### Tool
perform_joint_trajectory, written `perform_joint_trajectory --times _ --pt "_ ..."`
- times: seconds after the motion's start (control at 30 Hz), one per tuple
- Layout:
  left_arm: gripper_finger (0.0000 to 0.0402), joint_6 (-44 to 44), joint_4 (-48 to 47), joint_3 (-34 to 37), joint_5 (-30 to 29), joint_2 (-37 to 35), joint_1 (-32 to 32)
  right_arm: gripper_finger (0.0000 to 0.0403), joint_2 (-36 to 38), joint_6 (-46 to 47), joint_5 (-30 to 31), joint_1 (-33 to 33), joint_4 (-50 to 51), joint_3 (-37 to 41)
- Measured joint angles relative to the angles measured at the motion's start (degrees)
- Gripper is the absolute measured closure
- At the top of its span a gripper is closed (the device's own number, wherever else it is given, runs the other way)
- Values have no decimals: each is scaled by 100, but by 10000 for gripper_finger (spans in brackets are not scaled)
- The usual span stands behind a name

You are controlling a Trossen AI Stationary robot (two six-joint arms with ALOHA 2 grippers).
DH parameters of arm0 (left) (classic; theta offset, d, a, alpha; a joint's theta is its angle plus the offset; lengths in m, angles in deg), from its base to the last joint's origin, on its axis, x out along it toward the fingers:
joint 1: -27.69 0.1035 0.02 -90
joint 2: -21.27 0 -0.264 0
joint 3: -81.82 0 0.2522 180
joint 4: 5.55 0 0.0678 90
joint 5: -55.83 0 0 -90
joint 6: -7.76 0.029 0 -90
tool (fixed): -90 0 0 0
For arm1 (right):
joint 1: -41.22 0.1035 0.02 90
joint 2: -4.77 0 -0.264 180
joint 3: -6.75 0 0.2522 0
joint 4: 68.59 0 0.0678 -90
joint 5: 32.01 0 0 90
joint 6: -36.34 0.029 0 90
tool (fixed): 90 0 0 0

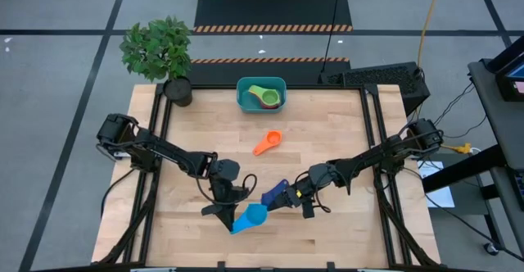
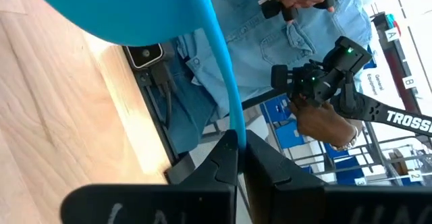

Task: Nest measuring cups in basket
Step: Stack the light blue measuring cup on top of the green measuring cup in the blue bin

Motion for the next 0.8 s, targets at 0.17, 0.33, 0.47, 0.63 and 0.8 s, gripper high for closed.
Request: perform_joint_trajectory --times 0.17,0.33,0.47,0.63,0.8 --pt "389 -15 11 0 6 0 0 287 -29 -176 0 0 -3 0" --pt "395 -15 15 0 5 0 7 287 -242 -373 1 0 -193 -2" --pt "388 -17 8 0 -20 0 4 287 -463 -495 26 0 -397 -2" --pt "395 -16 -17 0 20 0 2 287 -505 -510 132 4 -614 -2" --pt "388 -68 -16 0 76 0 4 287 -509 -534 147 2 -663 0"
